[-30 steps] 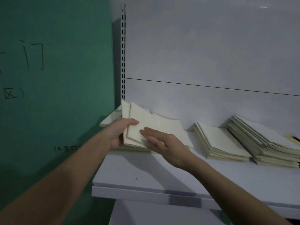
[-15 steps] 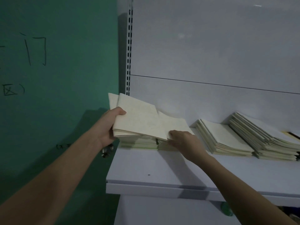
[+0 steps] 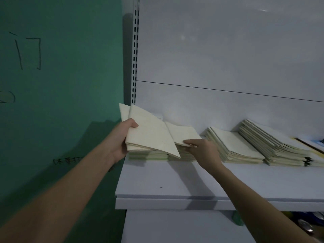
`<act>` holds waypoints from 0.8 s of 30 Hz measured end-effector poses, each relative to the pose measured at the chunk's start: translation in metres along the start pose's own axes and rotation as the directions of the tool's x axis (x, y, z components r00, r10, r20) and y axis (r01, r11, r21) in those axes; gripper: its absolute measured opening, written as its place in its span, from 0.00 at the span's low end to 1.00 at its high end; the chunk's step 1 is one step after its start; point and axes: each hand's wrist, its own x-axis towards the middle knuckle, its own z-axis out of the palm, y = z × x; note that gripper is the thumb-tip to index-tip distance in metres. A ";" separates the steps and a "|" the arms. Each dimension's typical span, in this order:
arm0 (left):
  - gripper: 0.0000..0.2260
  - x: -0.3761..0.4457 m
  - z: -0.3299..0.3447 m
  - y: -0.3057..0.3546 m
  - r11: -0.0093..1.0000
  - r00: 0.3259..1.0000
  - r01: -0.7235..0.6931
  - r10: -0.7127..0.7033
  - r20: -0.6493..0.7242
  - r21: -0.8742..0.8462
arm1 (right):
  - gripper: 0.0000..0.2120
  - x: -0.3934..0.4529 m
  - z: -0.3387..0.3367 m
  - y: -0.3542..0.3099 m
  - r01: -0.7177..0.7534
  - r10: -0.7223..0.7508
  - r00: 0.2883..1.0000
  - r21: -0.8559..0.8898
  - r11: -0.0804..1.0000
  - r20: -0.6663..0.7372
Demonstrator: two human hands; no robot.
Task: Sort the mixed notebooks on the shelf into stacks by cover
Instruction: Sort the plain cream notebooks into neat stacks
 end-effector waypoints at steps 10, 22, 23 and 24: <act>0.05 0.002 0.062 -0.008 0.992 0.998 -0.001 0.009 0.058 -0.129 | 0.11 -0.004 -0.052 -0.013 0.180 0.012 0.868 0.337 0.924 -0.497; 0.16 0.019 0.208 -0.088 0.970 0.984 0.094 -0.056 0.168 -0.225 | 0.18 -0.025 -0.115 0.077 0.365 -0.385 0.919 0.186 0.912 0.084; 0.16 0.020 0.217 -0.095 0.975 0.989 0.089 -0.062 0.136 -0.205 | 0.18 -0.026 -0.122 0.086 0.287 -0.316 0.945 0.258 0.923 0.080; 0.20 0.023 0.225 -0.101 0.977 0.991 0.087 -0.065 0.115 -0.197 | 0.18 -0.025 -0.127 0.097 0.206 -0.227 0.973 0.307 0.929 0.034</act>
